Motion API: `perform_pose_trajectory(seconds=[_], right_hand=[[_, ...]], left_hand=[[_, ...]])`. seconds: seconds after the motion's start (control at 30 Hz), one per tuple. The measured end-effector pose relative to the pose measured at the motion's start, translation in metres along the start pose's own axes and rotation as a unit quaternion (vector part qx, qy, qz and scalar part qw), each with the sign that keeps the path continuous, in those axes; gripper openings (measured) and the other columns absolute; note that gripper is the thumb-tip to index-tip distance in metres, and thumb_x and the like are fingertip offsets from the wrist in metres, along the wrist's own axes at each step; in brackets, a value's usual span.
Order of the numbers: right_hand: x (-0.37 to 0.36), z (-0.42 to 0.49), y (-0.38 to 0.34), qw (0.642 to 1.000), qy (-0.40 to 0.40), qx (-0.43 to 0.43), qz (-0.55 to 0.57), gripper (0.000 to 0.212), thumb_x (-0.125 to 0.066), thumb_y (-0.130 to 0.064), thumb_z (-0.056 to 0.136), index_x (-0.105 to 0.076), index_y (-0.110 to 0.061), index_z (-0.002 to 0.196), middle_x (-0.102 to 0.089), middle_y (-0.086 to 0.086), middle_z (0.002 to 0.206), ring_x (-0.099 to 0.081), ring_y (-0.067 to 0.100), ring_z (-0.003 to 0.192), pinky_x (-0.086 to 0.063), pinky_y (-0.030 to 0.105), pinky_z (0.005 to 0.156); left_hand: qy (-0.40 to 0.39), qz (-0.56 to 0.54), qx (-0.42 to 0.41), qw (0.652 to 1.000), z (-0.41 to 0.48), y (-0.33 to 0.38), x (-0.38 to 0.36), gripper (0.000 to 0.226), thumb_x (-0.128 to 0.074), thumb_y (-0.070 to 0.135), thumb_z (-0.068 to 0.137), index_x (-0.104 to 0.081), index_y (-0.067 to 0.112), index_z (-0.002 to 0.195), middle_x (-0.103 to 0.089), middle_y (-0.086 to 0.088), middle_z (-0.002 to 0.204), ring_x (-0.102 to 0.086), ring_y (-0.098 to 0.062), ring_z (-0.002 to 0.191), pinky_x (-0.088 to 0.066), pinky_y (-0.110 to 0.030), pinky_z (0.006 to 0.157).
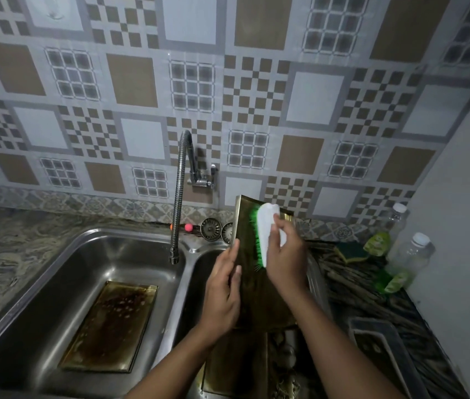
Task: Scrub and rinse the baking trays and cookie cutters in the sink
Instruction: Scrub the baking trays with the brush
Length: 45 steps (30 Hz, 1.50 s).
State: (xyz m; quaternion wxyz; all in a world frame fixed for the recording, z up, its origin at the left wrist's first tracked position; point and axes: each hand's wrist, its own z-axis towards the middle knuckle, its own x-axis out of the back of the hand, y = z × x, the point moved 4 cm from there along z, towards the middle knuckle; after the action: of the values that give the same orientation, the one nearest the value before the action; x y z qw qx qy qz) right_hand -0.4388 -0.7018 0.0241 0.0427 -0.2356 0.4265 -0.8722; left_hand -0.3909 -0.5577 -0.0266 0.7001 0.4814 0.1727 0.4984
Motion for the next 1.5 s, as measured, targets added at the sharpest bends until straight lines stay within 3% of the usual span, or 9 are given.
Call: perform_pose_trajectory(seconds=[0.17, 0.47, 0.63, 0.77, 0.93, 1.07, 1.23, 1.33, 1.5], right_hand=[[0.002, -0.036, 0.005, 0.988, -0.089, 0.128, -0.009, 0.025, -0.051, -0.024, 0.098, -0.065, -0.018, 0.118, -0.067, -0.006, 0.112, -0.061, 0.004, 0.101, -0.048, 0.016, 0.079], [0.010, 0.015, 0.022, 0.997, 0.009, -0.071, 0.006, 0.029, -0.047, -0.027, 0.100, -0.060, -0.020, 0.125, -0.065, 0.002, 0.121, -0.063, 0.016, 0.097, -0.042, 0.014, 0.060], [-0.016, -0.029, -0.016, 0.995, -0.063, 0.017, 0.071, 0.027, -0.050, -0.029, 0.099, -0.063, -0.022, 0.121, -0.067, -0.008, 0.114, -0.062, 0.005, 0.099, -0.055, 0.029, 0.078], [-0.016, -0.075, -0.015, 0.988, -0.110, 0.056, 0.088, 0.029, -0.051, -0.031, 0.097, -0.065, -0.022, 0.121, -0.065, -0.017, 0.116, -0.059, -0.005, 0.109, -0.050, 0.021, 0.090], [0.017, -0.077, 0.017, 0.983, -0.137, 0.117, 0.038, 0.028, -0.055, -0.025, 0.094, -0.067, -0.020, 0.119, -0.067, -0.011, 0.104, -0.063, 0.001, 0.097, -0.053, 0.025, 0.077], [0.044, -0.062, 0.055, 0.993, -0.104, 0.030, -0.035, 0.025, -0.059, -0.024, 0.094, -0.068, -0.024, 0.117, -0.070, -0.008, 0.109, -0.065, 0.007, 0.098, -0.056, 0.029, 0.075], [0.041, -0.063, 0.055, 0.983, -0.165, -0.078, -0.033, 0.025, -0.057, -0.026, 0.095, -0.068, -0.024, 0.117, -0.066, -0.015, 0.112, -0.056, -0.004, 0.098, -0.042, 0.008, 0.075], [0.031, -0.080, 0.047, 0.973, -0.221, -0.071, -0.017, 0.025, -0.060, -0.026, 0.093, -0.069, -0.029, 0.116, -0.064, -0.022, 0.110, -0.055, -0.009, 0.100, -0.039, 0.001, 0.077], [0.043, -0.067, 0.064, 0.973, -0.194, -0.105, -0.068, 0.025, -0.056, -0.030, 0.095, -0.068, -0.030, 0.117, -0.065, -0.018, 0.108, -0.060, 0.004, 0.102, -0.044, 0.014, 0.070]], left_hand=[[0.044, -0.001, 0.017, 0.999, 0.011, -0.007, 0.019, 0.049, -0.041, 0.023, 0.101, -0.034, 0.023, 0.150, -0.042, 0.011, 0.150, -0.034, -0.005, 0.141, -0.029, -0.025, 0.116], [0.004, -0.021, -0.002, 1.000, -0.004, 0.000, 0.000, 0.050, -0.047, 0.020, 0.100, -0.037, 0.022, 0.149, -0.042, 0.014, 0.149, -0.036, -0.007, 0.140, -0.030, -0.020, 0.114], [0.057, -0.017, 0.015, 0.998, 0.017, -0.003, 0.013, 0.050, -0.034, 0.036, 0.102, -0.036, 0.022, 0.150, -0.041, 0.016, 0.149, -0.034, -0.007, 0.141, -0.028, -0.023, 0.115], [0.101, -0.025, 0.029, 0.994, 0.031, 0.001, 0.022, 0.047, -0.026, 0.030, 0.103, -0.034, 0.024, 0.149, -0.034, 0.026, 0.148, -0.027, 0.000, 0.143, -0.021, -0.014, 0.115], [0.090, -0.023, 0.039, 0.995, 0.027, -0.003, 0.018, 0.046, -0.040, 0.024, 0.103, -0.037, 0.026, 0.149, -0.040, 0.021, 0.145, -0.032, 0.006, 0.138, -0.027, -0.011, 0.109], [0.095, -0.035, 0.031, 0.994, 0.029, 0.002, 0.021, 0.050, -0.042, 0.007, 0.102, -0.036, 0.024, 0.148, -0.039, 0.026, 0.140, -0.035, 0.013, 0.132, -0.029, -0.006, 0.107], [0.114, -0.023, 0.010, 0.993, 0.036, 0.010, 0.020, 0.049, -0.043, 0.003, 0.101, -0.036, 0.020, 0.147, -0.036, 0.027, 0.140, -0.027, 0.022, 0.131, -0.023, -0.001, 0.105], [0.102, -0.004, -0.022, 0.995, 0.036, 0.010, 0.022, 0.050, -0.045, 0.001, 0.100, -0.039, 0.016, 0.147, -0.045, 0.014, 0.143, -0.035, 0.005, 0.136, -0.027, -0.009, 0.109], [0.115, -0.013, -0.008, 0.993, 0.028, 0.007, 0.024, 0.049, -0.044, 0.002, 0.100, -0.038, 0.016, 0.146, -0.041, 0.022, 0.143, -0.033, 0.011, 0.135, -0.026, -0.006, 0.108]])
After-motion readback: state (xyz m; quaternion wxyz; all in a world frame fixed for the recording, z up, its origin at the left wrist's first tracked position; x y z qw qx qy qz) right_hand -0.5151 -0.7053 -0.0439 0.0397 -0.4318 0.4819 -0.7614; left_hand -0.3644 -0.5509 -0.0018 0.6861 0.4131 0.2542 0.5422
